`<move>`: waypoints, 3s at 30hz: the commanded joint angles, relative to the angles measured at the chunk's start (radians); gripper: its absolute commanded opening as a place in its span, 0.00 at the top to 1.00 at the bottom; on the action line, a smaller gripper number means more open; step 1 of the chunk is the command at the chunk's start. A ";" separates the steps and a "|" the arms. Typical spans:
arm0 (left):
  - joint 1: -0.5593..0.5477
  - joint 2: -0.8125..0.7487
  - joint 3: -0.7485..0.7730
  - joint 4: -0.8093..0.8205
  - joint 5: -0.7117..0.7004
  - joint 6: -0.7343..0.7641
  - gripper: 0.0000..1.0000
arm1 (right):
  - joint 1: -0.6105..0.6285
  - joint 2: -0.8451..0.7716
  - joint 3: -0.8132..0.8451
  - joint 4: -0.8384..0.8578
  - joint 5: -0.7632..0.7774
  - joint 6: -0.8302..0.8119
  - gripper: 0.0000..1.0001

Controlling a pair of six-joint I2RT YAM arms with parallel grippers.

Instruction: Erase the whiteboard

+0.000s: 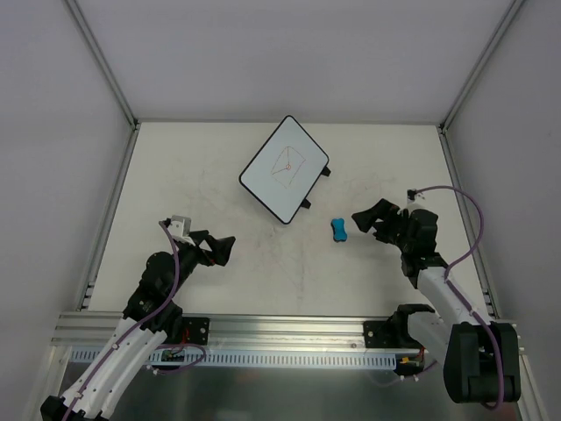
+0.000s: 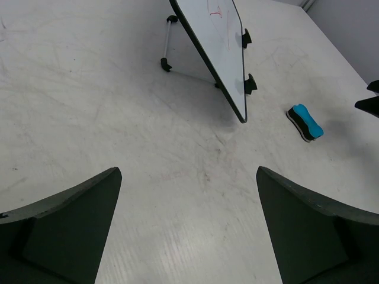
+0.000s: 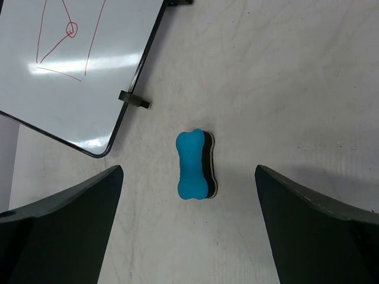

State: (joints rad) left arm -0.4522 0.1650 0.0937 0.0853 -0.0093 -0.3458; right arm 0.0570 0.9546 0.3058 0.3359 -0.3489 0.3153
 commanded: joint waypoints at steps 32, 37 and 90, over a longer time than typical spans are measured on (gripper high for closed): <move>-0.005 0.008 0.024 0.033 0.042 0.030 0.01 | 0.457 0.483 0.496 -0.534 0.502 -0.285 0.27; -0.006 0.008 0.023 0.033 0.042 0.030 0.01 | 0.477 0.518 0.530 -0.552 0.528 -0.288 0.29; -0.005 0.042 0.021 0.045 0.026 0.007 0.01 | 0.537 0.587 0.638 -0.620 0.594 -0.306 1.00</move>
State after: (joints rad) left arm -0.4522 0.1978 0.0937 0.0864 0.0185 -0.3466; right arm 0.5800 1.6039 0.9092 -0.2676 0.2100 0.0208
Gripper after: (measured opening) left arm 0.990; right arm 0.335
